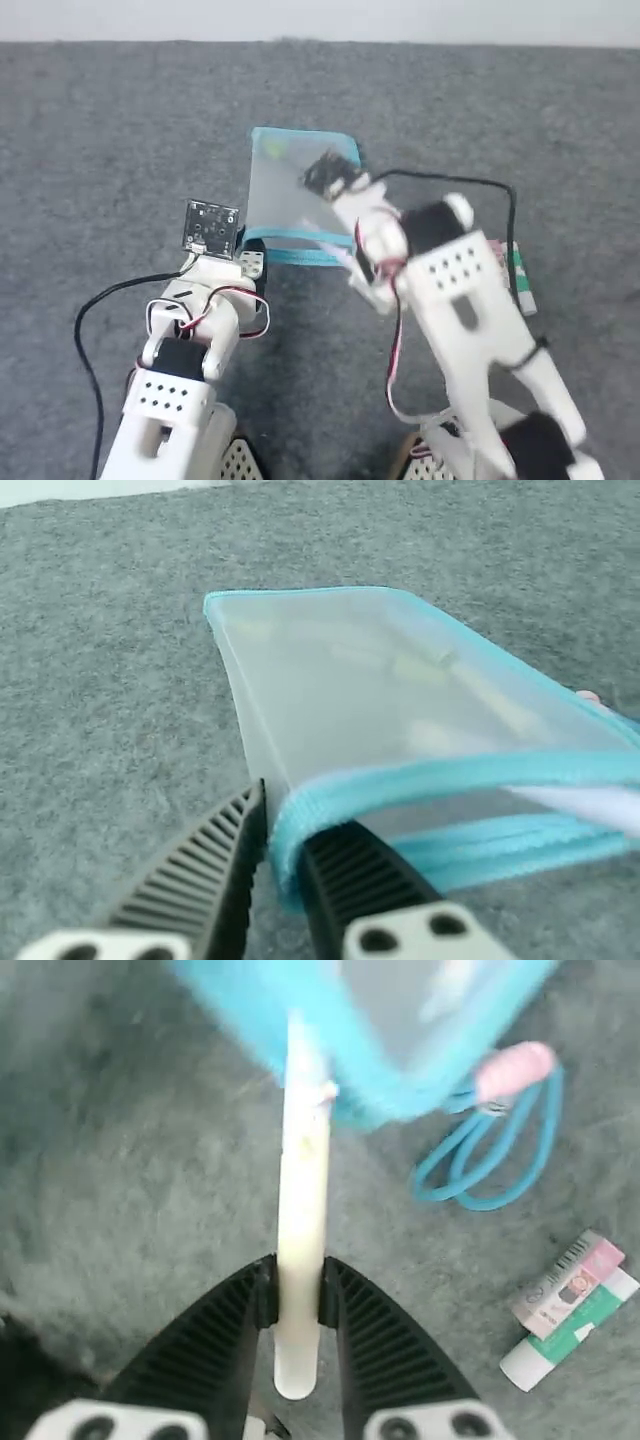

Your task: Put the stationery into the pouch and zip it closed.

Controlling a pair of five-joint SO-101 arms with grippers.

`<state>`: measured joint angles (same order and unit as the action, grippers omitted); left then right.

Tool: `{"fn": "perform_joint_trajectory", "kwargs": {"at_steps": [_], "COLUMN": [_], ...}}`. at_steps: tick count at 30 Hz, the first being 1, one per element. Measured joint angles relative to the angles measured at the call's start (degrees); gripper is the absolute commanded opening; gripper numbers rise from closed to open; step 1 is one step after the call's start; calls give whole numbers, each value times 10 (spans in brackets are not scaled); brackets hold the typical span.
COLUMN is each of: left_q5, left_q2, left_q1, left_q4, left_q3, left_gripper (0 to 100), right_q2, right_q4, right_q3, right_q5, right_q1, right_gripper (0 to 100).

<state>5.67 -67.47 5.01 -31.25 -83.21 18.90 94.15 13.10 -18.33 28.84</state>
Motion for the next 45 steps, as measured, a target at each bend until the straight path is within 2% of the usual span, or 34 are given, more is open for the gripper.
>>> {"fn": "perform_joint_trajectory", "kwargs": {"at_steps": [8, 14, 21, 27, 32, 38, 45], "left_q5": [0, 0, 4, 0, 0, 0, 0], "left_q2": [0, 0, 0, 0, 0, 0, 0], "left_q1": [4, 5, 3, 4, 3, 3, -21], "left_q4": [0, 0, 0, 0, 0, 0, 0], "left_q3": [0, 0, 0, 0, 0, 0, 0], "left_gripper": [12, 12, 12, 12, 12, 12, 12], "right_q2": [-178, -276, -279, -215, -164, -103, -88], "right_q4": [1, 62, 64, 64, 64, 64, 52], "right_q3": [-164, -307, -345, -349, -349, -295, -113], "right_q5": [62, 78, 78, 60, 52, 16, -95], "right_q1": [-8, -1, 15, 47, 44, -58, -278], "right_gripper": [6, 13, 230, 239, 239, 238, 214]}}
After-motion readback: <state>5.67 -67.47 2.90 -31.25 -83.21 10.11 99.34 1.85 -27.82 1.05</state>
